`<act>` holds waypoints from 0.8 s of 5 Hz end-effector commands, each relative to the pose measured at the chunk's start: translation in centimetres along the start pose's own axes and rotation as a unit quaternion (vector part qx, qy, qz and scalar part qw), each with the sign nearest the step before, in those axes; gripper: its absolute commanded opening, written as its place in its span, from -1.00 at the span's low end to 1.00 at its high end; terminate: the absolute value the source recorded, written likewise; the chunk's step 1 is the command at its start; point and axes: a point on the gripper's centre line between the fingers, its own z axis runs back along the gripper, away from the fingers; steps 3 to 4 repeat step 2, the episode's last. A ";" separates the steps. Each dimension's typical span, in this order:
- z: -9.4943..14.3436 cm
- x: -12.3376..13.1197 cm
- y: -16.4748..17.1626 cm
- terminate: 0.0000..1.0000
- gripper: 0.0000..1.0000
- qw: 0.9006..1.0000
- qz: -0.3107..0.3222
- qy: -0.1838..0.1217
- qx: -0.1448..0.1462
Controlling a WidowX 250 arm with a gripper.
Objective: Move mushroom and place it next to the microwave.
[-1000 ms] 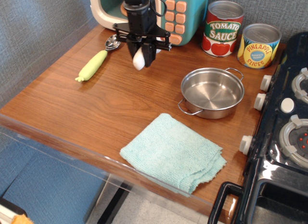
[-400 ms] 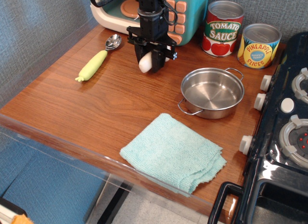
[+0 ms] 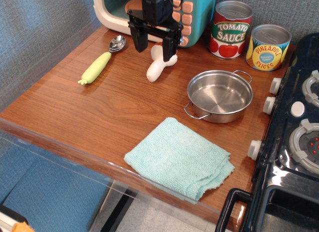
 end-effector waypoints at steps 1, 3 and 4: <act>6.4 -0.6 0.3 -1.00 1.00 0.998 0.051 -0.028 0.019; 6.4 -0.6 0.3 1.00 1.00 0.998 0.051 -0.028 0.019; 6.4 -0.6 0.3 1.00 1.00 0.998 0.051 -0.028 0.019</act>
